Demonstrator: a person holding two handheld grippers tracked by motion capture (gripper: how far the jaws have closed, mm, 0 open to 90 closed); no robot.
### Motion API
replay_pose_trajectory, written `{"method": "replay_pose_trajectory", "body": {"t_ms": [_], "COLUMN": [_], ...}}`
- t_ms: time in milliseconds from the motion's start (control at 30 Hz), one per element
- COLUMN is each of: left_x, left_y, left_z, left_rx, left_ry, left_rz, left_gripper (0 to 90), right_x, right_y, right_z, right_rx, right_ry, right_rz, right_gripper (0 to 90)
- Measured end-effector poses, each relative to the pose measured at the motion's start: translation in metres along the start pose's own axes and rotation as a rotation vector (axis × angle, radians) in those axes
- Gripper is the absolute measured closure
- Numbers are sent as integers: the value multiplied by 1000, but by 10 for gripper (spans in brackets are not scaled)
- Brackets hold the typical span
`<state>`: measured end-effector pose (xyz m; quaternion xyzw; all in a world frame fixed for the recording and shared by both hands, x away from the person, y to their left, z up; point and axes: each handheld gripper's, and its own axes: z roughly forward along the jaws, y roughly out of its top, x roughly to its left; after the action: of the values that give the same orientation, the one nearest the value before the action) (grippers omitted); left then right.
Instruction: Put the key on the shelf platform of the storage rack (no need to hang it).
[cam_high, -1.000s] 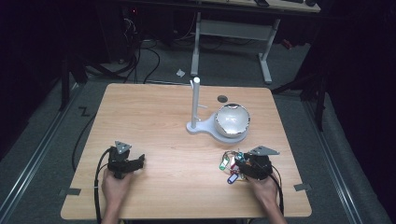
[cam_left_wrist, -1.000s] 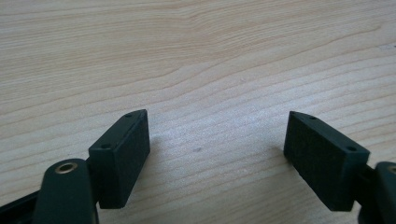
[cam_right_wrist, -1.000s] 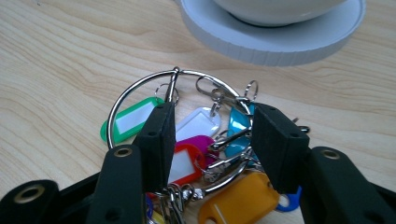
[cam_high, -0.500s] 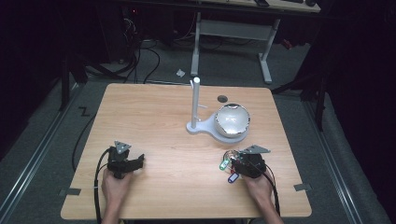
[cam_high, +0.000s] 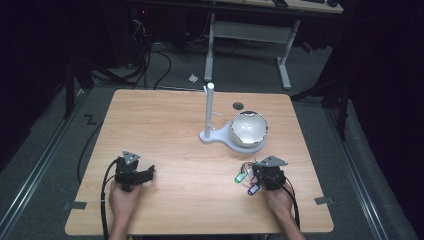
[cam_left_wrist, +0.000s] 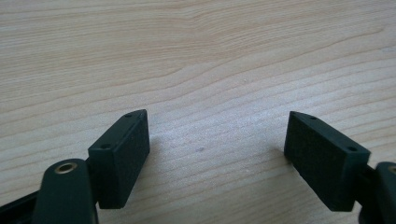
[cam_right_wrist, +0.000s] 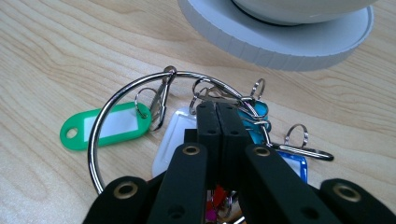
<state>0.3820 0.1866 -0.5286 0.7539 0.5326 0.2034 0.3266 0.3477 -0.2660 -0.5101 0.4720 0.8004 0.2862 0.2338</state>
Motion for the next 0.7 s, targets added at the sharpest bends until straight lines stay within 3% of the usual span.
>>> {"method": "replay_pose_trajectory", "body": {"t_ms": [133, 167, 367, 700], "left_x": [0, 0, 0, 0], "left_y": [0, 0, 0, 0], "left_z": [0, 0, 0, 0], "left_rx": [0, 0, 0, 1], "left_ry": [0, 1, 2, 1], "left_rz": [1, 1, 2, 2], "left_gripper": [228, 227, 228, 228], "right_x": [-3, -5, -15, -23], "right_y": [-1, 0, 3, 19], "right_z": [-4, -10, -26, -54], "right_rx": [-16, -45, -87, -152], "right_ry": [14, 17, 27, 43], "right_rz": [17, 26, 52, 25], "right_gripper": [900, 900, 900, 900]}}
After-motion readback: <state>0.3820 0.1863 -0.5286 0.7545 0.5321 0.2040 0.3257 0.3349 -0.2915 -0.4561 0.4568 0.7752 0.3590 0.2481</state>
